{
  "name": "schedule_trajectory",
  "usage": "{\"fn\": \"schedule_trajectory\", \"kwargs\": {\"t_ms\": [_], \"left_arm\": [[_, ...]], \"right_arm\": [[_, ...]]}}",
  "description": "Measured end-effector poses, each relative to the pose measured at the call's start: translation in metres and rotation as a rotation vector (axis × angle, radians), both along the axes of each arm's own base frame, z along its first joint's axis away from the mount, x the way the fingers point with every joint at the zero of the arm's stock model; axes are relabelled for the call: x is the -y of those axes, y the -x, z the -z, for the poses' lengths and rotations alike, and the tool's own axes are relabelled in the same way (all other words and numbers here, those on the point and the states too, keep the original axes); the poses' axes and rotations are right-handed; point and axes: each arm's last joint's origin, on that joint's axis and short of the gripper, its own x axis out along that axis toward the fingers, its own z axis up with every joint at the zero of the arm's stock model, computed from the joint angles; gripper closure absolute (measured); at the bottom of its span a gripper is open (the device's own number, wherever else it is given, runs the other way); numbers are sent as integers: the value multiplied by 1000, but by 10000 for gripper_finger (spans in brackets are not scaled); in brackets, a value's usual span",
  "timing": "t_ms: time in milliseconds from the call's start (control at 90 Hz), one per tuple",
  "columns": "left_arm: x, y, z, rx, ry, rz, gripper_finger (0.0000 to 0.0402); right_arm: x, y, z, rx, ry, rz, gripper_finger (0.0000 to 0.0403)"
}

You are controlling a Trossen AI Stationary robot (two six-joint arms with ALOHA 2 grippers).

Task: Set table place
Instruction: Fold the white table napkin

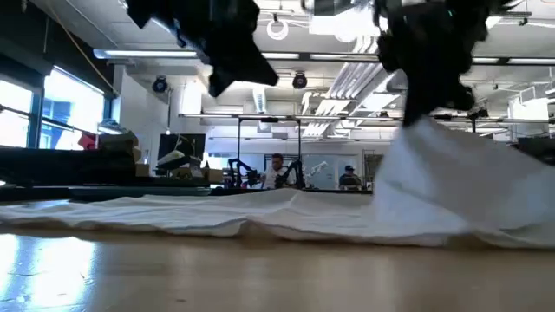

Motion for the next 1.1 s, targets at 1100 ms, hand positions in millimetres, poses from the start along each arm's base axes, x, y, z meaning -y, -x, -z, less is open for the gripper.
{"fn": "schedule_trajectory", "kwargs": {"t_ms": [1100], "left_arm": [[11, -106, 34, 87, 31, 422, 332]], "right_arm": [[-4, -12, -34, 110, 39, -214, 403]]}}
